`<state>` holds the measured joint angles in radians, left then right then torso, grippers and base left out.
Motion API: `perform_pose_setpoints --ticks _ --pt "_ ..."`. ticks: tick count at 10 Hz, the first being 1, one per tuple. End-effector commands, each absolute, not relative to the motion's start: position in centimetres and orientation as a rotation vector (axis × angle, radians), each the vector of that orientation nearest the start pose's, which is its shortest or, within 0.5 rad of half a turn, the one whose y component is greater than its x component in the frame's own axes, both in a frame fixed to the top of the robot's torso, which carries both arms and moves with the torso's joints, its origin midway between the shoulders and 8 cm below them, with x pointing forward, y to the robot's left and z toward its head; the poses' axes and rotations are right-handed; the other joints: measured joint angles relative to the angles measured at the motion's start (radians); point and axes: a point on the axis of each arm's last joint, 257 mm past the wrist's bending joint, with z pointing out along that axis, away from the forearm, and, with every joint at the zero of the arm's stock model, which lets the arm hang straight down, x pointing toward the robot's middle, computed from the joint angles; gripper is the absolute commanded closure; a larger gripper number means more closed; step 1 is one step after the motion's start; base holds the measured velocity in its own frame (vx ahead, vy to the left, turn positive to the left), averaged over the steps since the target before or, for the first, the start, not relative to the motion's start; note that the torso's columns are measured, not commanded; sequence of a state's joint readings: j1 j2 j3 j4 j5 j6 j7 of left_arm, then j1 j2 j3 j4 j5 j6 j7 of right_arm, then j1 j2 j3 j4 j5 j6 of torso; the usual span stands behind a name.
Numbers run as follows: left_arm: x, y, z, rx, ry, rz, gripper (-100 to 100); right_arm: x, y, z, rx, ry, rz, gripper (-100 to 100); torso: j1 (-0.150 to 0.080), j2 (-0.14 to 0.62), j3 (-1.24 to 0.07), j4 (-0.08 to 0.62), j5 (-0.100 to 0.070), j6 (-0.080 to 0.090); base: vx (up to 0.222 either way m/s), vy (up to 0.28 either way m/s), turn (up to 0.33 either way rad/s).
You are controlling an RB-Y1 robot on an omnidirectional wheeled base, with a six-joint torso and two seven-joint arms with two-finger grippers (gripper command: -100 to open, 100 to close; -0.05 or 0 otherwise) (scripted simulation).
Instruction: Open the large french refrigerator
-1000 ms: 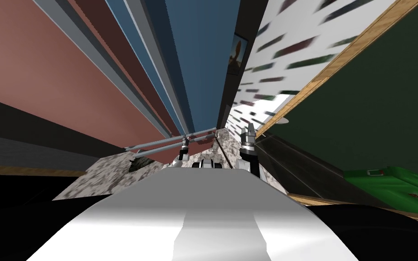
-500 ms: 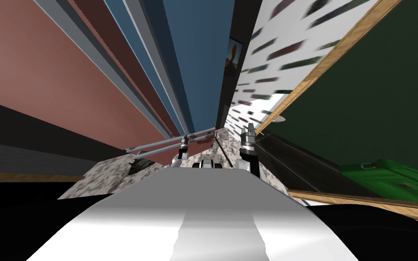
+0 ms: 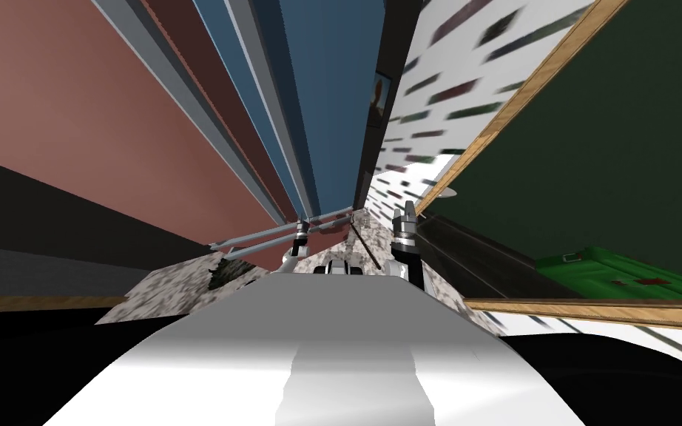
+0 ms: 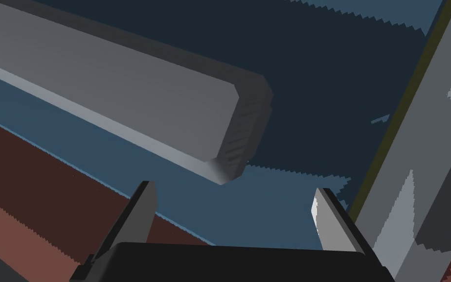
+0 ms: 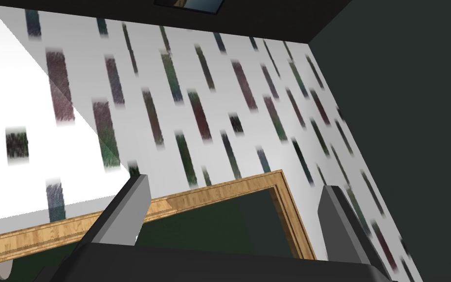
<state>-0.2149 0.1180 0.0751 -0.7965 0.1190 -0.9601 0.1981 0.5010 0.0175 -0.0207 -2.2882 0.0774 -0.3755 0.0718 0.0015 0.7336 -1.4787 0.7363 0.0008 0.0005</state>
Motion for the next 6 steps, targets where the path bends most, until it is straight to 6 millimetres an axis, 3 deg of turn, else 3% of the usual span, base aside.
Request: perform_pose_setpoints --ticks 1,6 --pt "53.4 28.2 -23.5 -1.070 0.758 -1.534 -100 36.2 -28.5 0.3 0.686 0.738 1.134 0 -0.002 0.002 0.001 0.001 -0.001 0.000 -0.047 0.100 -0.071" --pt "55.0 27.4 -21.8 -1.101 0.718 -1.643 -100 36.2 -28.5 0.3 0.686 0.738 1.134 0 -0.002 0.005 0.004 0.009 -0.005 -0.002 -0.054 0.085 -0.081"
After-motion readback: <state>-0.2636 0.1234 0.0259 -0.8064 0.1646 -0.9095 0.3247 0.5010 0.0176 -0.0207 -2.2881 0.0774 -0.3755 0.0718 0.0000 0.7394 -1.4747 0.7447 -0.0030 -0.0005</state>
